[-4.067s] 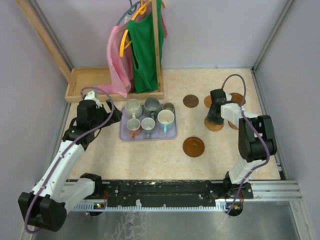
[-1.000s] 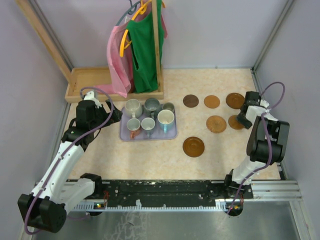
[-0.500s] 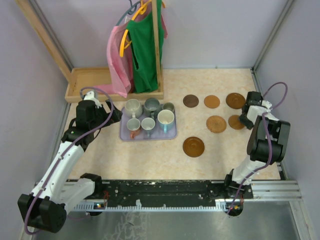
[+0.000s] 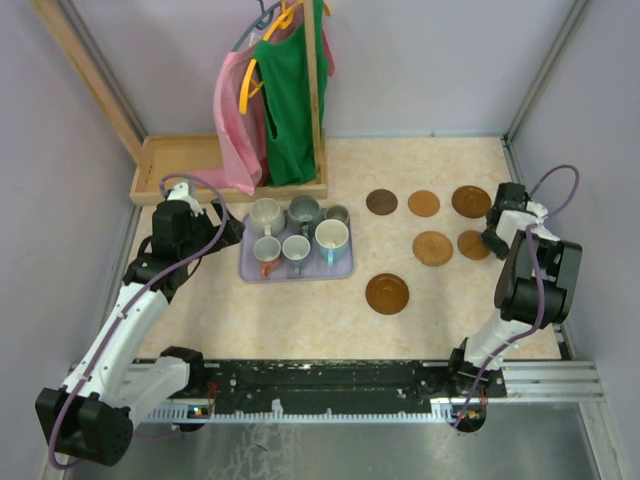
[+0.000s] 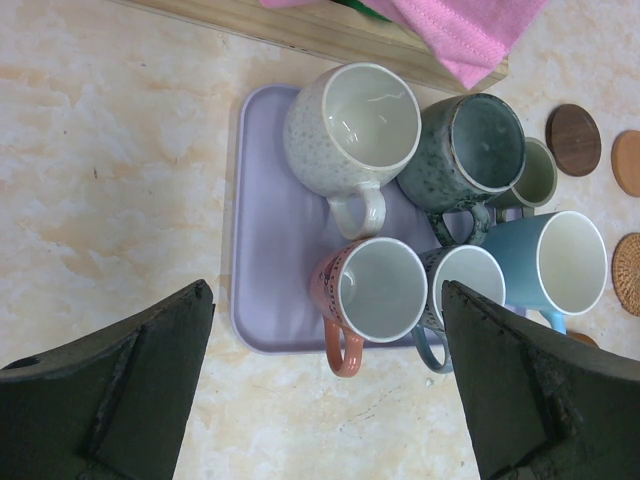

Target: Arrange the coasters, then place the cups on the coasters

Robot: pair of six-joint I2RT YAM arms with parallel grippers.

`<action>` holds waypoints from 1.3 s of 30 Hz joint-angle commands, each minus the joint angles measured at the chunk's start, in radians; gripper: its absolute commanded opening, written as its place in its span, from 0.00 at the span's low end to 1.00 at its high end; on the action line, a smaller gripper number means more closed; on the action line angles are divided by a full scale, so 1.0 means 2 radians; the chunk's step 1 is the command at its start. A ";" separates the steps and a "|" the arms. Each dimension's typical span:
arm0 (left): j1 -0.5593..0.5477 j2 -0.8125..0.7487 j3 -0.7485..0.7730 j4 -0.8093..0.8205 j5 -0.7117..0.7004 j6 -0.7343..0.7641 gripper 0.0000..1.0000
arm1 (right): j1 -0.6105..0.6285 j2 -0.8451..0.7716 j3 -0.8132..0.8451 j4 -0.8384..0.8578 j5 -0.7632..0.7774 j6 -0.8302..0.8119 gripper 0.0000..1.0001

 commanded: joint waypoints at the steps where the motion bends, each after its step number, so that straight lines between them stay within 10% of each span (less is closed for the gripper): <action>1: -0.003 -0.008 -0.002 0.012 -0.003 0.005 1.00 | -0.012 0.016 0.008 -0.014 0.030 0.005 0.41; 39: -0.003 -0.004 0.017 0.004 0.003 0.003 1.00 | 0.063 -0.098 0.032 -0.028 0.010 0.023 0.41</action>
